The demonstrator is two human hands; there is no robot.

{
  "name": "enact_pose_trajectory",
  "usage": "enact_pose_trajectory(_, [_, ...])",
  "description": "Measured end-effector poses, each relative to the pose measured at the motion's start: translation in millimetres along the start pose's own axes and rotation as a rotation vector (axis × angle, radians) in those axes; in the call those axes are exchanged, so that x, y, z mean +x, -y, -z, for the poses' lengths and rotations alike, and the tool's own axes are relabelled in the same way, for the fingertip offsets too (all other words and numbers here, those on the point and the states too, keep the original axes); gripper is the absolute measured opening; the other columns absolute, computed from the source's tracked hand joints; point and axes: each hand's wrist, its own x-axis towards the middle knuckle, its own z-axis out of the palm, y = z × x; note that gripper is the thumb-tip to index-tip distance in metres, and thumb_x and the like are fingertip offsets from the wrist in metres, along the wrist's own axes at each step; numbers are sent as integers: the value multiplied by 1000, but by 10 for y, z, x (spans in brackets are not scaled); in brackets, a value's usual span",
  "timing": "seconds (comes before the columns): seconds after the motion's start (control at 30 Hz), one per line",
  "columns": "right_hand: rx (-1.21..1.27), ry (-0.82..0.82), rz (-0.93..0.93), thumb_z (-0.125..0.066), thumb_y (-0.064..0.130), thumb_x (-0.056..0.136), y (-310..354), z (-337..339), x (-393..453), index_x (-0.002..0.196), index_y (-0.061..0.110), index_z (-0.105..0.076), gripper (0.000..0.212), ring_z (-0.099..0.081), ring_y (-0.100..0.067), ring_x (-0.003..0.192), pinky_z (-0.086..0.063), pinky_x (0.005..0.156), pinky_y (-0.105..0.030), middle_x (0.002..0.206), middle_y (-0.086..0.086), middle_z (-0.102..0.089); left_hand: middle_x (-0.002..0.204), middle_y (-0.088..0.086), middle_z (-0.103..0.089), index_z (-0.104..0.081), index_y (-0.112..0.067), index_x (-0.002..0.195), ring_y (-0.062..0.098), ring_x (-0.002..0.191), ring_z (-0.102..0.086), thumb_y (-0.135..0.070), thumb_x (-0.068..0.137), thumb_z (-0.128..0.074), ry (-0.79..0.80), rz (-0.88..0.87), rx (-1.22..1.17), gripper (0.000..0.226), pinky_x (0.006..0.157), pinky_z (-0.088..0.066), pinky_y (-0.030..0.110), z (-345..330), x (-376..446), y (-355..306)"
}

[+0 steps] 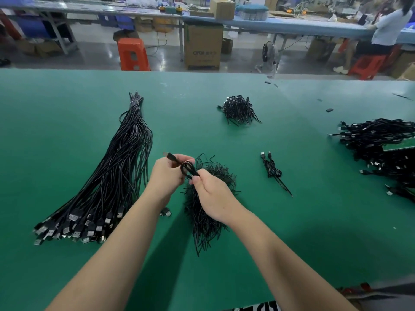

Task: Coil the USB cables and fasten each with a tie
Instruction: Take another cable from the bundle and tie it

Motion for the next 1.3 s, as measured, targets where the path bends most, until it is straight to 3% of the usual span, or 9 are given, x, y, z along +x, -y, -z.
enact_pose_trajectory(0.13, [66,-69,-27,-34,37,107,-30,-8,26,110,27,-46,16,-57,-15,85,-39,72,-37,89,6,-62,56,0,-50,-74,-15,74,10,48,-36,0,92,-62,16,2,-75,27,50,-32,24,-14,-181,-106])
enact_pose_trajectory(0.3, [149,-149,-67,-37,33,107,-37,23,48,140,21,-42,35,-52,-12,113,-36,93,-28,122,6,-58,59,4,-49,-75,-17,75,15,53,-36,-11,92,-70,101,-24,-12,18,52,-33,26,8,-332,-166])
enact_pose_trajectory(0.53, [72,-231,-65,-37,29,107,-20,69,73,99,6,-56,31,-57,-26,81,-46,77,-41,86,-12,-64,56,-12,-57,-75,-21,86,7,50,-41,-13,91,-71,95,-80,244,10,51,-36,17,1,-448,-216])
enact_pose_trajectory(0.7, [86,-191,-90,-39,26,106,14,109,109,77,16,-49,33,-46,-14,65,-35,61,-31,71,-1,-53,82,1,-60,-70,-13,88,23,70,-58,-16,90,-67,-180,-684,1034,5,59,-49,36,-20,-565,-292])
enact_pose_trajectory(0.8, [173,-156,-164,-43,23,103,68,154,127,65,23,-42,38,-41,-11,60,-30,58,-31,63,8,-46,85,9,-62,-67,-8,83,33,81,-60,-6,89,-62,-166,-1115,1154,8,68,-51,45,1,-577,-344])
enact_pose_trajectory(0.87, [312,-62,-202,-42,21,102,113,191,106,66,20,-43,36,-36,-12,52,-26,51,-29,59,6,-42,94,7,-68,-70,-8,86,29,101,-65,3,85,-64,-88,-1215,1106,12,82,-53,42,37,-571,-395])
enact_pose_trajectory(1.03, [624,154,-194,-36,19,98,235,259,32,72,17,-37,26,-18,-11,42,-12,48,-34,49,10,-29,96,-2,-75,-71,-8,88,18,88,-68,-5,91,-64,-29,-1028,875,8,90,-48,42,85,-567,-540])
enact_pose_trajectory(1.17, [703,188,-148,-38,33,85,290,234,4,75,18,-40,18,-18,-8,43,-12,51,-37,54,10,-29,82,-20,-65,-72,-17,90,-13,83,-51,-9,93,-66,-47,-780,700,10,82,-43,35,67,-602,-625])
enact_pose_trajectory(1.3, [148,17,121,-37,39,100,261,246,-22,76,22,-38,29,-37,-7,53,-26,56,-33,63,11,-41,84,-22,-70,-76,-23,90,-6,85,-62,-12,91,-69,-22,-572,569,12,79,-43,10,80,-600,-700])
